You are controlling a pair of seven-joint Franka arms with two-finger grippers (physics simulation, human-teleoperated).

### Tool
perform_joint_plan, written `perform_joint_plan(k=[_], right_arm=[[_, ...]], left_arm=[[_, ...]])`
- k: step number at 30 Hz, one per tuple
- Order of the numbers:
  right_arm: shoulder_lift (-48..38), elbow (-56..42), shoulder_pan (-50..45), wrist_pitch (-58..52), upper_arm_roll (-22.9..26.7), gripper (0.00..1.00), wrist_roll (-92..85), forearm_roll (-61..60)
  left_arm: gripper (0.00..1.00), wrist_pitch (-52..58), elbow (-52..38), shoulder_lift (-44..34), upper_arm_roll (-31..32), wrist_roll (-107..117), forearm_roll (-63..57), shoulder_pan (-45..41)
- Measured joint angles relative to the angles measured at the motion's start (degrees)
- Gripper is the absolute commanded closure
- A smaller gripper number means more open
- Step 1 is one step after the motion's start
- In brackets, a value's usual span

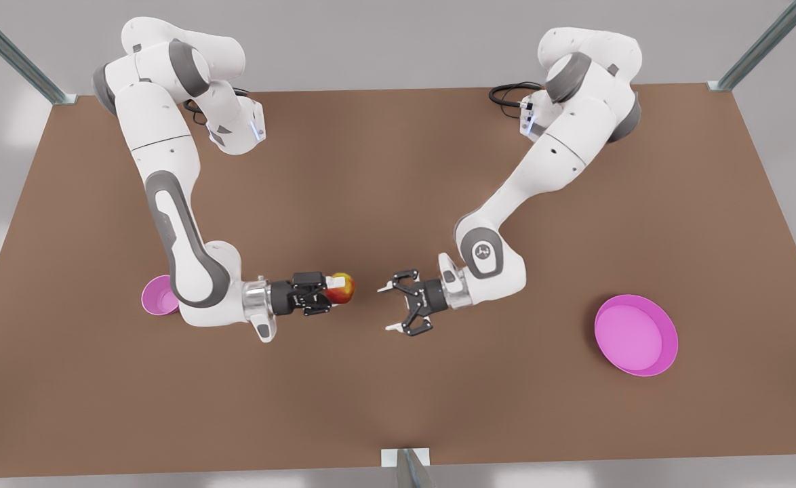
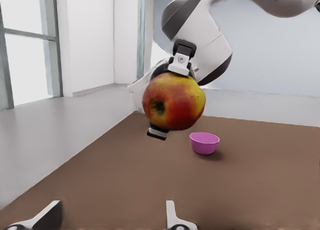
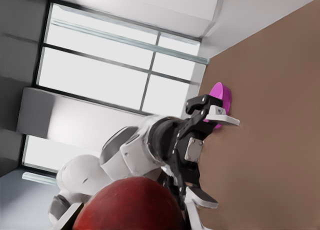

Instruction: Use the left arm to pick up the apple from the plate, transfer it to the gripper of the right arm, and then use the right arm to place it into the bowl

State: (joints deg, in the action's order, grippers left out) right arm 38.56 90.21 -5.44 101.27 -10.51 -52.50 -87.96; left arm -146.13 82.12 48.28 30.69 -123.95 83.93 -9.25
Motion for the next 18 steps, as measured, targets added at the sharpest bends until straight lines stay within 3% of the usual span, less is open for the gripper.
perform_joint_plan(k=[2,5,10,16,18], right_arm=[[-0.1,-0.1,0.9,-0.2,0.1,0.35,0.2,0.6],[-0.1,-0.8,3.6,-1.6,0.4,0.35,0.6,2.8],[0.0,-1.6,9.1,-6.0,0.7,0.35,1.3,7.8],[0.6,-3.6,17.6,-13.7,0.9,0.33,2.0,15.7],[1.6,-4.8,20.5,-16.5,1.1,0.33,2.1,18.6]], left_arm=[[0.00,0.9,8.1,-10.1,-1.4,3.3,-14.1,5.4],[0.00,7.0,9.4,-18.5,-4.7,11.5,-40.2,8.1],[0.00,31.5,-6.7,-23.0,-9.4,27.8,-75.8,8.6],[0.00,54.5,-10.0,-36.2,-19.0,55.1,-88.8,8.6],[0.00,55.5,-2.4,-42.1,-26.9,63.0,-87.6,5.6]])
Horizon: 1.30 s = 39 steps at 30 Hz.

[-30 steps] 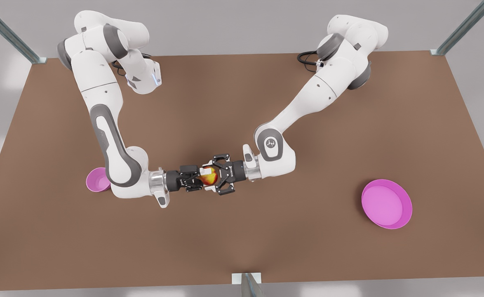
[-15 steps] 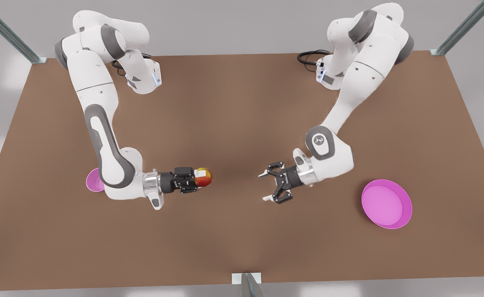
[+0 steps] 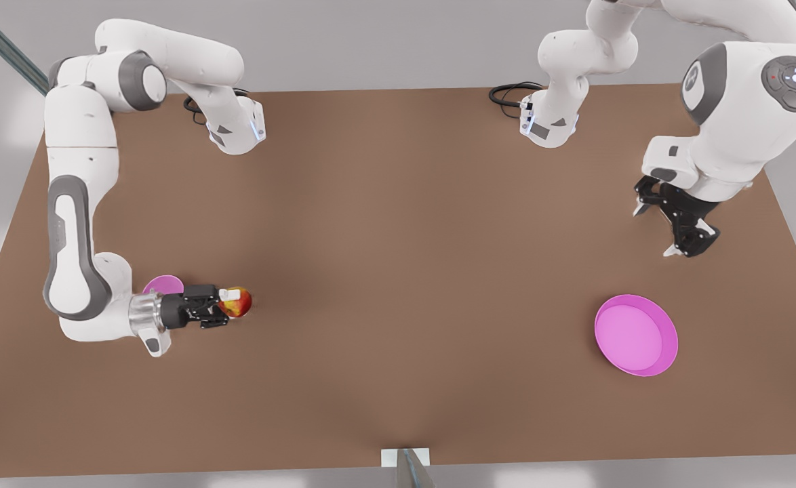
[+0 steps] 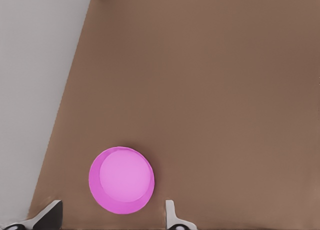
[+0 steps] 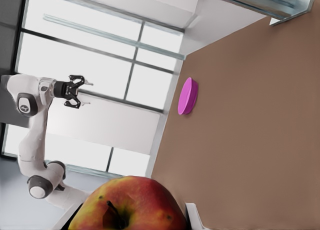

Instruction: Use the left arm to pick up the apple from the plate, transfer it to the gripper of the right arm, and then use the right arm to place it into the bowl

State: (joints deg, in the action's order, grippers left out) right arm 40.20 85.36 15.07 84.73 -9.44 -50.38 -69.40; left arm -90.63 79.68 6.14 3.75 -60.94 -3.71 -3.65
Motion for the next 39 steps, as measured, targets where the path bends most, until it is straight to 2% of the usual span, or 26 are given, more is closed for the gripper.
perform_joint_plan(k=[2,6,8,10,14,20,25,39], right_arm=[[2.2,-3.1,1.7,-3.5,1.7,0.33,0.1,2.5],[4.7,-6.2,5.5,-9.7,2.9,0.33,0.0,7.1],[5.2,-7.0,7.2,-12.2,3.1,0.33,-0.2,8.7],[8.4,-12.3,8.6,-14.9,3.6,0.34,-0.3,10.1],[11.3,-18.0,9.6,-19.4,7.3,0.34,-0.3,11.5],[13.0,-20.2,11.1,-22.4,9.2,0.34,-1.5,14.9],[12.9,-20.6,11.0,-21.1,10.5,0.34,-3.4,18.7],[11.2,-19.7,10.1,-5.9,9.4,0.34,-10.9,35.7]], left_arm=[[0.00,0.5,1.6,-0.1,-2.9,7.0,0.9,-0.5],[0.00,3.0,-4.7,5.7,-3.9,19.1,1.8,-2.1],[0.00,4.0,-5.1,6.2,-4.0,24.1,2.1,-2.4],[0.00,4.8,-5.3,6.3,-4.0,28.7,2.2,-2.4],[0.00,5.7,-5.3,6.4,-4.1,36.3,2.3,-1.9],[0.00,6.2,-5.3,6.7,-4.0,45.1,2.4,-1.5],[0.00,6.4,-5.3,6.8,-4.0,50.4,2.5,-1.5],[0.00,6.4,-5.3,6.8,-4.2,59.5,3.4,-1.5]])
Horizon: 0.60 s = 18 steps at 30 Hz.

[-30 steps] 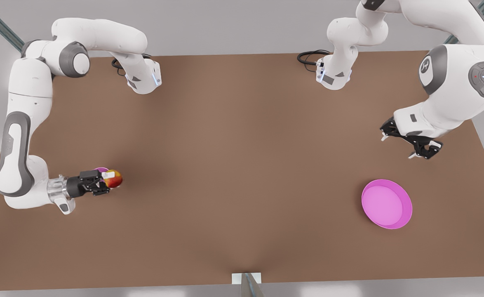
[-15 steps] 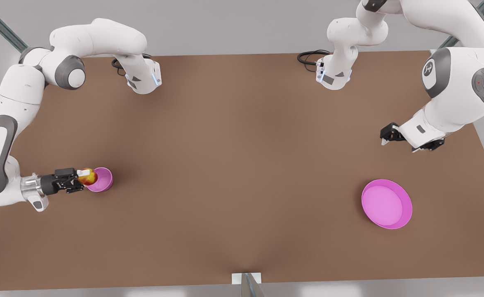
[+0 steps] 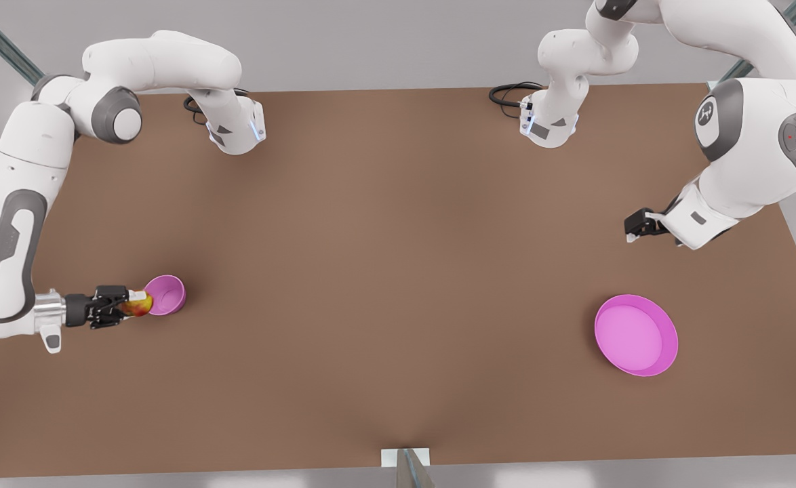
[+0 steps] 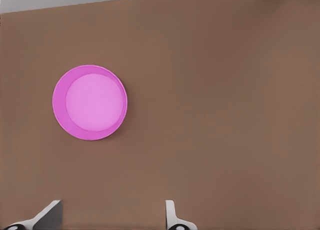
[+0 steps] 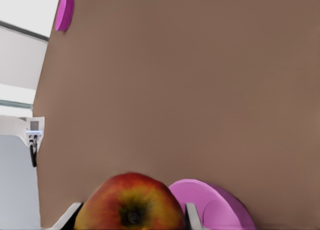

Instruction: Use the left arm to pick up the apple from the plate, transfer it to the gripper of the right arm, and then use the right arm to place it into the bowl

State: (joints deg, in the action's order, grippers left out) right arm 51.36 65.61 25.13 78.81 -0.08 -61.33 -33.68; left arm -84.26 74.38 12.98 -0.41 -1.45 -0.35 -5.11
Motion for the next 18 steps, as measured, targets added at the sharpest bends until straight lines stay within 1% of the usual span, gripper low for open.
perform_joint_plan(k=[5,18], right_arm=[[-5.1,8.3,0.4,4.2,-2.2,0.34,-2.1,4.6],[-5.7,15.1,0.4,11.2,-3.3,0.33,-5.7,6.8]], left_arm=[[0.00,-0.1,0.0,-0.1,0.1,1.9,0.0,0.5],[0.00,-0.3,0.0,0.0,0.1,5.0,-0.1,0.3]])
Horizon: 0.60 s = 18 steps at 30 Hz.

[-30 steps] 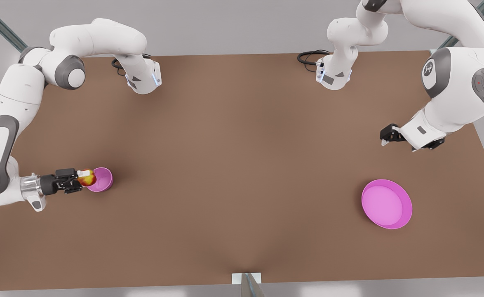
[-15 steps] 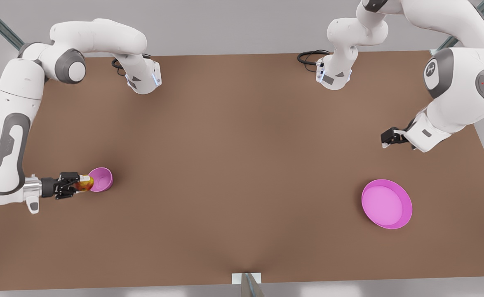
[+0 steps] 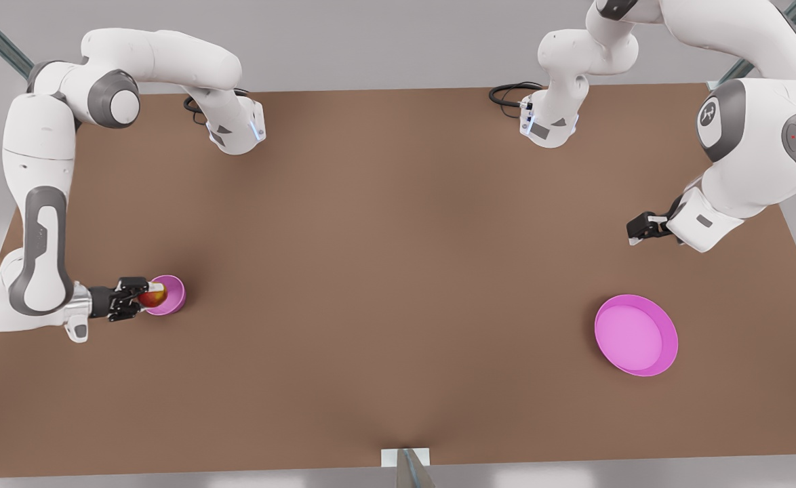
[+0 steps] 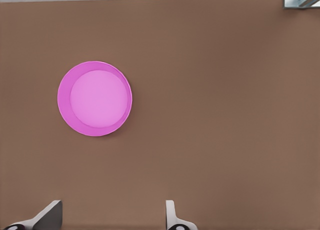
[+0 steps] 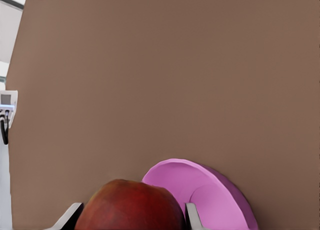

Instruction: Use the left arm to pick up the apple from the plate, transfer it to the gripper of the right arm, and then use the right arm to place it into the bowl

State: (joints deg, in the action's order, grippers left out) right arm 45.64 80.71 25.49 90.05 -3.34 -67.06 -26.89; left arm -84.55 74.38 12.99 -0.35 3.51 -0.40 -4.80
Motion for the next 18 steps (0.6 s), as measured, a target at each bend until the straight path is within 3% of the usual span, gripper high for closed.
perform_joint_plan(k=[4,5,6,12,18], right_arm=[[0.2,0.4,0.3,1.1,0.0,0.29,-0.8,0.2],[0.2,0.5,0.4,1.4,0.0,0.15,-1.0,0.3],[0.2,0.5,0.4,1.5,0.0,0.10,-1.1,0.4],[-1.0,-1.4,0.1,2.0,-0.1,0.09,-1.9,1.0],[-21.5,-7.6,-12.8,1.2,-3.4,0.08,2.5,14.7]], left_arm=[[0.00,0.0,0.0,0.0,0.0,0.6,0.0,-0.1],[0.00,0.0,0.0,0.0,0.0,0.7,0.0,-0.1],[0.00,0.0,0.0,0.0,0.1,0.9,0.0,-0.1],[0.00,0.0,0.0,-0.1,0.1,1.6,0.0,-0.2],[0.00,0.1,0.0,-0.2,0.1,2.0,0.1,-0.1]])
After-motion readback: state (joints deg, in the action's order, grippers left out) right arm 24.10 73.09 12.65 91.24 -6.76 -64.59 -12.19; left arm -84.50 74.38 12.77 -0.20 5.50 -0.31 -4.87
